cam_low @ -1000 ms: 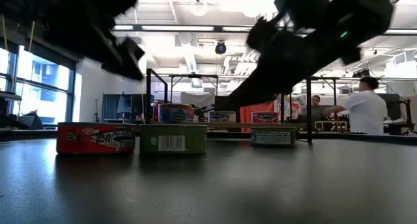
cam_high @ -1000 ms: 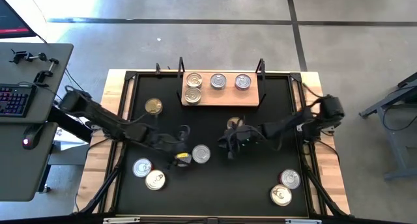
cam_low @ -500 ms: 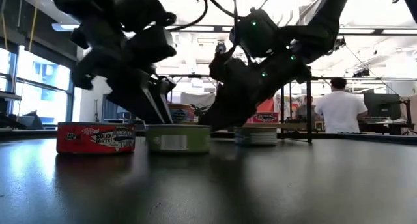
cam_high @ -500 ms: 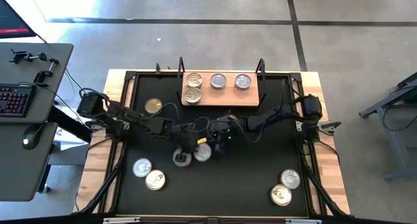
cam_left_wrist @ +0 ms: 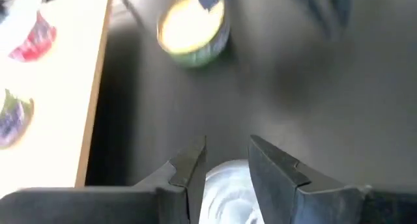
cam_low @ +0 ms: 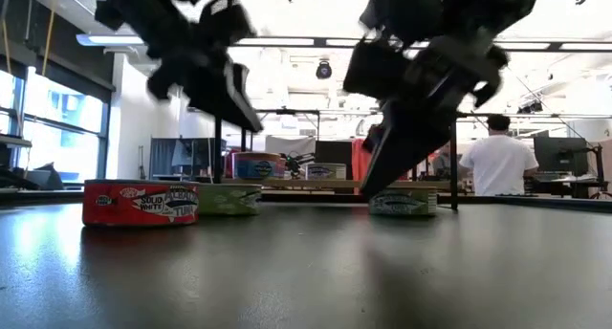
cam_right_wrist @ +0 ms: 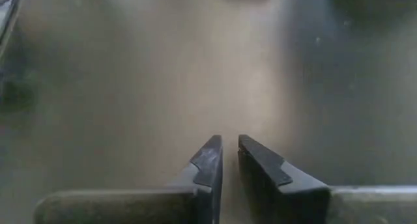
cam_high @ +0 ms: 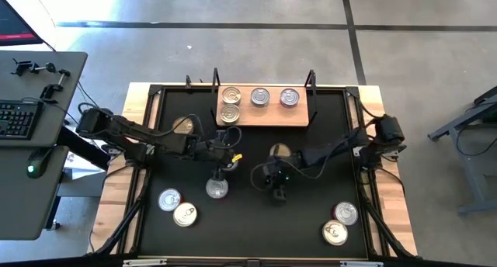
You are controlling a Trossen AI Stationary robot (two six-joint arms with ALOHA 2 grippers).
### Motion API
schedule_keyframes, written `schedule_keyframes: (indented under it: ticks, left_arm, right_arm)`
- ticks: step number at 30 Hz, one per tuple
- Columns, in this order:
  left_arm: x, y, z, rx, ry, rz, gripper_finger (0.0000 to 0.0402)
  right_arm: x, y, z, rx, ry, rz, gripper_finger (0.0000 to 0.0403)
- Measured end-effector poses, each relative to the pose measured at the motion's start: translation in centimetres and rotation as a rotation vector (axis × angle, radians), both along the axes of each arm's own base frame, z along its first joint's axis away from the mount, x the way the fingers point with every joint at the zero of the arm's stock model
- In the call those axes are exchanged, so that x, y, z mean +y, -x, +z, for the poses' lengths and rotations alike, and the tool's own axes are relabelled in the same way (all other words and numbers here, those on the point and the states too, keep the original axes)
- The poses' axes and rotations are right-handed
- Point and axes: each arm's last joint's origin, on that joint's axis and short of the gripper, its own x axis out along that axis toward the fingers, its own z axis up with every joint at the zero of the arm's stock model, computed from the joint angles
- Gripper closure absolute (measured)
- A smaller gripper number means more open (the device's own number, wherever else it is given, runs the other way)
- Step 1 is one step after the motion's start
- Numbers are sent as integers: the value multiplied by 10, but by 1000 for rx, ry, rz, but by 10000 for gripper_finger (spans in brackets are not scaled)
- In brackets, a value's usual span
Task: Stack canned seafood by type on shelf
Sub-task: Put the top right green canned tuna on the lower center shelf
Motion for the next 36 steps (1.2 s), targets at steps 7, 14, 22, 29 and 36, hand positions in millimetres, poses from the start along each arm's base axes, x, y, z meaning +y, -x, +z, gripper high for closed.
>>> schedule_keyframes:
  ticks: [7,14,22,29,36]
  left_arm:
    - [-13,3,-6,31,109,26,298]
    - [-17,-3,-40,184,157,1,290]
    - [-13,-7,-62,234,32,135,311]
    - [-13,-8,-60,216,21,107,395]
    - [-13,-18,-57,133,107,9,400]
  right_arm:
    - [3,-2,4,-77,163,-94,362]
    - [2,-11,18,-253,269,-249,362]
    - [13,-2,40,-311,325,-217,362]
    - [26,2,47,-354,403,-97,362]
    - [17,-5,27,-291,447,-118,308]
